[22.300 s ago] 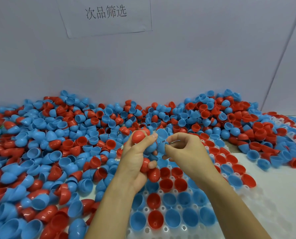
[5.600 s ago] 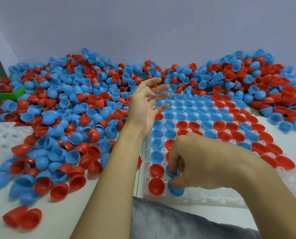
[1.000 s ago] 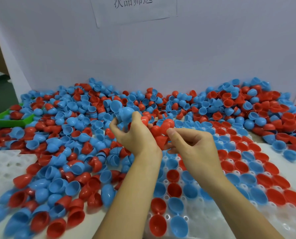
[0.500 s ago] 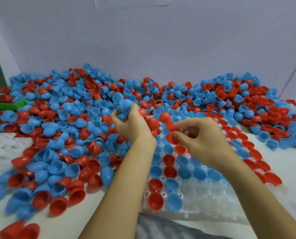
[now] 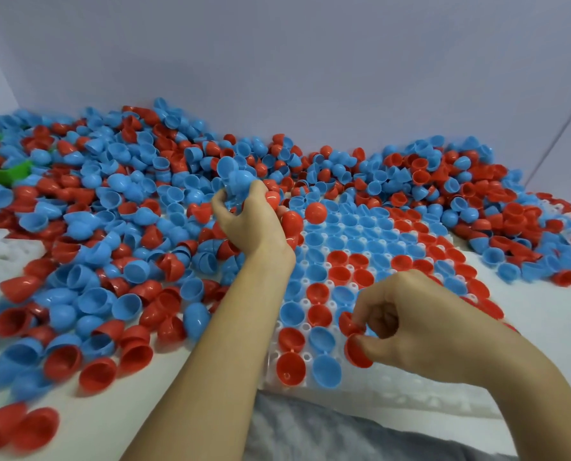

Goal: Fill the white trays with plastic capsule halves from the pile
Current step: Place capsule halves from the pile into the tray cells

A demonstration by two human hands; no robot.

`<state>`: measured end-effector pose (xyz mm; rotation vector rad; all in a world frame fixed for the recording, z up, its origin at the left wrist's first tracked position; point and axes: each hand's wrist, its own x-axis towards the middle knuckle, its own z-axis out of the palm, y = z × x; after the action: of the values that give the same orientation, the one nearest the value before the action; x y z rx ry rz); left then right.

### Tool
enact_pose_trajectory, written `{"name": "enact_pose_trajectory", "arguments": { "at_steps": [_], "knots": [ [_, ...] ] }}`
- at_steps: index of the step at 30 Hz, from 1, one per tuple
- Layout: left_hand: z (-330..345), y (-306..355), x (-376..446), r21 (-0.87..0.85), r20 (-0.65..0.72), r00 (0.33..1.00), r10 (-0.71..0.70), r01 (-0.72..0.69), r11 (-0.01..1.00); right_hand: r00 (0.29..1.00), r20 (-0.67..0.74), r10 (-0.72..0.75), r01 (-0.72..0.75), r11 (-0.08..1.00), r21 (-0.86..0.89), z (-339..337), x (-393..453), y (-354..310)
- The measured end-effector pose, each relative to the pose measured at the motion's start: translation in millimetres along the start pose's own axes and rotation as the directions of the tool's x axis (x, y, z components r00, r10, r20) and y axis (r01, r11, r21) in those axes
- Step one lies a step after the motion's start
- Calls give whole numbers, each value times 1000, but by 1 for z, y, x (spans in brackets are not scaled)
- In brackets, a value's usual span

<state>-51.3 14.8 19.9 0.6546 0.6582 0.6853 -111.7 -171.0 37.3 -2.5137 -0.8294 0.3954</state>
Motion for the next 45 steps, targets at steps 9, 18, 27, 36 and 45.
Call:
{"name": "enact_pose_trajectory", "arguments": {
  "at_steps": [9, 18, 27, 36, 45],
  "knots": [
    [1, -3, 2, 21, 12, 1000, 13, -13, 1000, 985, 124, 120, -90, 972, -219, 11, 1, -10],
    [1, -5, 2, 42, 30, 1000, 10, -11, 999, 981, 140, 131, -107, 980, -165, 8, 2, -7],
    [2, -6, 4, 32, 63, 997, -49, 47, 998, 999, -39, -26, 22, 994, -111, -29, 25, -13],
    [4, -9, 10, 9, 173, 931, -322, 325, 946, 887, -451, 93, 25, 968, 249, 4, 80, 8],
    [3, -9, 4, 93, 298, 865, -405, 396, 914, 727, -686, 33, 341, 850, 402, 20, 84, -5]
  ]
}}
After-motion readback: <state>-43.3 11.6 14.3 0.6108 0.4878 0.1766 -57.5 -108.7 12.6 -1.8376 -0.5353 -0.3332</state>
